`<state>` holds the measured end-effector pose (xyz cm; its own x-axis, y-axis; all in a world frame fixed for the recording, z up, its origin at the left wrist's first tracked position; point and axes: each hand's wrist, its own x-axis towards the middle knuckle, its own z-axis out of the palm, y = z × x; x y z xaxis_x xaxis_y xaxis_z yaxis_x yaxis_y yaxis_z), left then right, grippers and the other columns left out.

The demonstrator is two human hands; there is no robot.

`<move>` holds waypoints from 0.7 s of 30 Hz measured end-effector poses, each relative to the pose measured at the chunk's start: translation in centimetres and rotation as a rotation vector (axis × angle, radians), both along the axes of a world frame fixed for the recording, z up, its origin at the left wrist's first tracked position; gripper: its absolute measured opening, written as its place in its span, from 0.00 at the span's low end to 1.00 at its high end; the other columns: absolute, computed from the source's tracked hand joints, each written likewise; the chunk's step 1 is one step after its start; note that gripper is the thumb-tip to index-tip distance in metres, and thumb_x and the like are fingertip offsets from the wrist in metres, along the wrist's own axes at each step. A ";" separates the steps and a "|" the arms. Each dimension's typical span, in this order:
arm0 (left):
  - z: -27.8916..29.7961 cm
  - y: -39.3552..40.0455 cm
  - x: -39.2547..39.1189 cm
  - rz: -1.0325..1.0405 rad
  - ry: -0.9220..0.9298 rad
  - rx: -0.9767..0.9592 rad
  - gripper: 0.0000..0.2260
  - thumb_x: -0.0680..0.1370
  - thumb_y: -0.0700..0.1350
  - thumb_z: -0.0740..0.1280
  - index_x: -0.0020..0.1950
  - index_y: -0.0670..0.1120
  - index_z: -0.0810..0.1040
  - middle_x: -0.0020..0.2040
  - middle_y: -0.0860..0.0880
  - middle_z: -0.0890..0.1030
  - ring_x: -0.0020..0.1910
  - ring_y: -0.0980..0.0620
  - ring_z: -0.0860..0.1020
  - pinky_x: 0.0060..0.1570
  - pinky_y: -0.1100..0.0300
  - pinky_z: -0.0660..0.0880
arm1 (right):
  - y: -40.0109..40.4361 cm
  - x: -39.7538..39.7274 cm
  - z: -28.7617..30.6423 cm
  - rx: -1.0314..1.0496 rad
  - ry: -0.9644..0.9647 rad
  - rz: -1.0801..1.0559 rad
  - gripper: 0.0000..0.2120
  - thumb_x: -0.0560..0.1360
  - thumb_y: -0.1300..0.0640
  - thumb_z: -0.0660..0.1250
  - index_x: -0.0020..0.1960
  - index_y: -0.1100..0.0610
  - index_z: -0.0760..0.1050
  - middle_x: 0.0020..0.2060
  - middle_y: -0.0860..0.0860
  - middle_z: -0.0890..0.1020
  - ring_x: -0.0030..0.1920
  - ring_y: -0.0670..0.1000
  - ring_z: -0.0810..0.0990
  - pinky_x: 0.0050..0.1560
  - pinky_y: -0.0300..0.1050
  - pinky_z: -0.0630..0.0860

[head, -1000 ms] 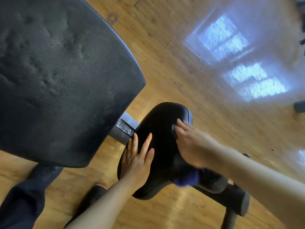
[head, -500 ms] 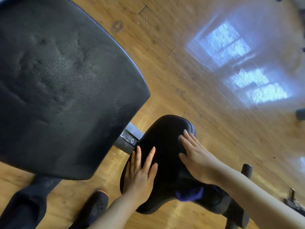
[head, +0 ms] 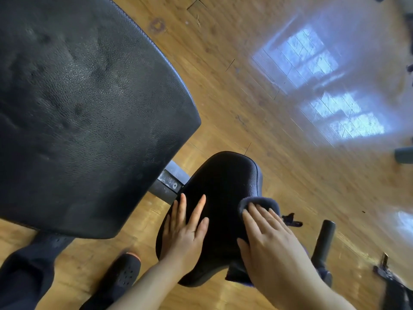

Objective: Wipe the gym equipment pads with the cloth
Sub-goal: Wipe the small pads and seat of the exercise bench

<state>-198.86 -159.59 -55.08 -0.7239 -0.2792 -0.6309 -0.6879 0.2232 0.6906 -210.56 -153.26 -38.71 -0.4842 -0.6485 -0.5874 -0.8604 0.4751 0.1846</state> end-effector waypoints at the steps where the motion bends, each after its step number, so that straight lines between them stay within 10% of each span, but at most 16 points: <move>1: -0.1 0.1 0.0 0.006 0.002 -0.005 0.23 0.75 0.68 0.33 0.69 0.73 0.31 0.75 0.57 0.27 0.75 0.55 0.31 0.76 0.50 0.41 | -0.7 -0.5 -0.4 0.023 -0.043 -0.004 0.27 0.77 0.44 0.50 0.63 0.57 0.78 0.61 0.53 0.80 0.63 0.52 0.77 0.66 0.45 0.63; 6: -0.4 0.0 0.1 0.037 0.054 0.001 0.29 0.66 0.75 0.27 0.68 0.75 0.31 0.73 0.59 0.27 0.75 0.55 0.32 0.76 0.50 0.43 | -4.3 -3.2 -3.9 -0.027 -0.151 -0.060 0.33 0.80 0.41 0.53 0.78 0.56 0.51 0.78 0.52 0.54 0.77 0.51 0.48 0.74 0.44 0.43; 11: -0.2 -0.3 0.5 -0.001 0.033 0.011 0.28 0.67 0.73 0.28 0.67 0.76 0.30 0.70 0.61 0.25 0.76 0.55 0.32 0.75 0.52 0.42 | -2.1 -1.4 -0.6 -0.179 -0.099 0.026 0.31 0.74 0.42 0.62 0.72 0.56 0.64 0.66 0.43 0.71 0.60 0.34 0.65 0.60 0.17 0.49; 17: 0.1 -0.4 -0.2 0.001 0.031 0.021 0.28 0.66 0.73 0.28 0.67 0.75 0.28 0.73 0.59 0.26 0.74 0.55 0.30 0.75 0.52 0.39 | -4.2 -3.7 -2.8 -0.063 -0.148 -0.143 0.35 0.79 0.50 0.56 0.78 0.59 0.43 0.78 0.52 0.52 0.77 0.50 0.47 0.71 0.37 0.44; 21: 0.1 -1.0 0.3 -0.061 0.013 0.053 0.26 0.71 0.73 0.30 0.68 0.75 0.30 0.73 0.58 0.25 0.75 0.55 0.31 0.74 0.49 0.40 | -2.4 -2.9 -0.7 -0.142 -0.196 -0.178 0.25 0.78 0.56 0.56 0.75 0.55 0.56 0.65 0.45 0.70 0.62 0.44 0.70 0.53 0.24 0.65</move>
<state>-198.60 -160.57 -54.99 -0.7468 -0.2007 -0.6340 -0.6650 0.2268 0.7115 -213.48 -155.68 -39.45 -0.4842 -0.6456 -0.5906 -0.7737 0.6312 -0.0556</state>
